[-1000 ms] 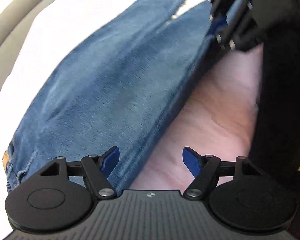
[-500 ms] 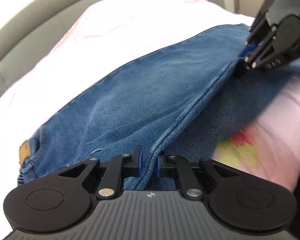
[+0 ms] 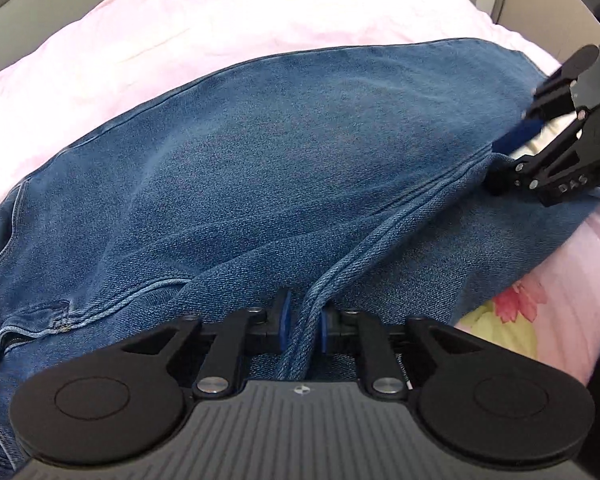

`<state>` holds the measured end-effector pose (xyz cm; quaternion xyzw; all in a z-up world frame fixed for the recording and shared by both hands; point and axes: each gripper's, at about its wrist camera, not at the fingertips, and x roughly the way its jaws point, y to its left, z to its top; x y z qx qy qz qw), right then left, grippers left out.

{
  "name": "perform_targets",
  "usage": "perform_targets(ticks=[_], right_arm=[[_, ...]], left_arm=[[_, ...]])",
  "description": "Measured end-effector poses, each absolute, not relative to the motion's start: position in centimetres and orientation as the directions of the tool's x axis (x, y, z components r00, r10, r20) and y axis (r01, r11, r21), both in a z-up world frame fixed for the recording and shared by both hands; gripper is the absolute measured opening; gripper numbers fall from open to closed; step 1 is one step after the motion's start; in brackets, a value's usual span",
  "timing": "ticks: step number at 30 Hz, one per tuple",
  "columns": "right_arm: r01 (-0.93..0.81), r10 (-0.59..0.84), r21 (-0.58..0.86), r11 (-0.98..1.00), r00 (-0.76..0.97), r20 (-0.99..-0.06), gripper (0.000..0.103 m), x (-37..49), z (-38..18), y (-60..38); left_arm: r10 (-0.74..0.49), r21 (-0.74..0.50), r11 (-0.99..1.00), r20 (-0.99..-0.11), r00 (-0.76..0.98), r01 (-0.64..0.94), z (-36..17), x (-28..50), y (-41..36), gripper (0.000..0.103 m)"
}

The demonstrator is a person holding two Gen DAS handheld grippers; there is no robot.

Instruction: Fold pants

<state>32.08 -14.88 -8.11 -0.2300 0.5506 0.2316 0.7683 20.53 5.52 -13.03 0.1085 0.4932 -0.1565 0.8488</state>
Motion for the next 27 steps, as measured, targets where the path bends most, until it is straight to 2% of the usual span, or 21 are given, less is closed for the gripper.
perform_targets(ticks=[1, 2, 3, 4, 6, 7, 10, 17, 27], right_arm=[[-0.611, 0.104, -0.099, 0.785, 0.287, -0.952, 0.047, 32.0, -7.7, -15.3], [-0.611, 0.111, -0.092, 0.786, 0.286, -0.952, 0.049, 31.9, -7.3, -16.0], [-0.61, 0.12, -0.082, 0.788, 0.284, -0.951, 0.055, 31.9, -6.9, -16.8], [-0.606, 0.121, -0.08, 0.791, 0.284, -0.951, 0.066, 31.7, -6.5, -17.6], [-0.604, 0.119, -0.086, 0.792, 0.292, -0.949, 0.075, 30.7, -5.6, -18.7], [-0.608, 0.111, -0.098, 0.788, 0.296, -0.949, 0.078, 30.1, -5.3, -19.2], [-0.627, 0.068, -0.151, 0.764, 0.312, -0.948, 0.084, 28.0, -4.3, -21.0], [-0.619, -0.022, -0.226, 0.752, 0.32, -0.947, 0.084, 23.7, -3.4, -26.5], [-0.416, -0.08, -0.204, 0.886, 0.296, -0.952, 0.083, 21.4, -3.4, -36.4]], left_arm=[[-0.158, 0.035, 0.925, -0.87, 0.467, 0.378, -12.8, 20.2, 5.6, 0.03], [-0.157, 0.04, 0.923, -0.869, 0.468, 0.384, -12.6, 19.9, 5.6, 0.032], [-0.154, 0.047, 0.92, -0.871, 0.467, 0.39, -12.3, 19.5, 5.6, 0.039], [-0.15, 0.055, 0.915, -0.873, 0.463, 0.399, -12.0, 19.1, 5.6, 0.046], [-0.13, 0.092, 0.898, -0.877, 0.462, 0.43, -11.7, 18.7, 5.3, 0.057], [-0.118, 0.12, 0.886, -0.876, 0.467, 0.448, -11.4, 17.9, 5.3, 0.062], [-0.093, 0.188, 0.835, -0.878, 0.47, 0.516, -10.4, 16.1, 5.2, 0.07], [-0.046, 0.284, 0.729, -0.887, 0.459, 0.623, -7.9, 11.5, 8.4, 0.073], [0.199, 0.432, 0.654, -0.89, 0.41, 0.62, -8.7, 9.6, 17.8, 0.078]])
